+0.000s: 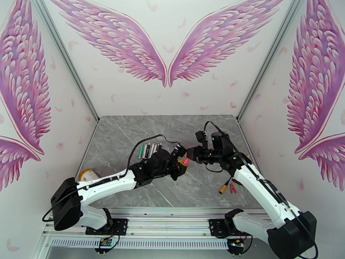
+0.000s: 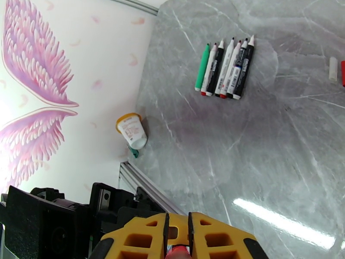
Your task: Open the pen caps
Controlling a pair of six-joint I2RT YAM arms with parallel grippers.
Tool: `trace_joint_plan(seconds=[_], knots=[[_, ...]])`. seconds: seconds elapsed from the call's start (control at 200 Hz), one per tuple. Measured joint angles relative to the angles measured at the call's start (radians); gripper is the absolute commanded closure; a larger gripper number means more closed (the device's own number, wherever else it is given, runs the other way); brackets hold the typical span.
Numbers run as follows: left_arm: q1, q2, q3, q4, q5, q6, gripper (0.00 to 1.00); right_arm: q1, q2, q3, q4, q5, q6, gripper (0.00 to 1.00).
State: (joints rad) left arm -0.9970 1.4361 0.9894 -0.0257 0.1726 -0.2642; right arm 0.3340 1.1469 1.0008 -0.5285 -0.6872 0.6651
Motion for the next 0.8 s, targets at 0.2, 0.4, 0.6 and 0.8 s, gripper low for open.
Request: trace_joint_plan(seconds=[0.2, 0.4, 0.6, 0.8], knots=[[0.05, -0.029, -0.083, 0.008, 0.232, -0.039, 1.0, -0.082, 0.0, 0.012, 0.077, -0.029, -0.008, 0.95], [0.04, -0.03, -0.119, -0.047, 0.364, -0.06, 1.0, -0.122, -0.001, 0.029, 0.185, -0.031, -0.016, 0.95], [0.05, -0.057, -0.122, -0.043, 0.282, -0.09, 1.0, -0.129, 0.012, 0.095, 0.066, 0.061, -0.102, 0.91], [0.072, -0.101, -0.131, -0.004, 0.146, -0.152, 1.0, -0.162, 0.126, 0.206, -0.14, 0.163, -0.248, 0.91]])
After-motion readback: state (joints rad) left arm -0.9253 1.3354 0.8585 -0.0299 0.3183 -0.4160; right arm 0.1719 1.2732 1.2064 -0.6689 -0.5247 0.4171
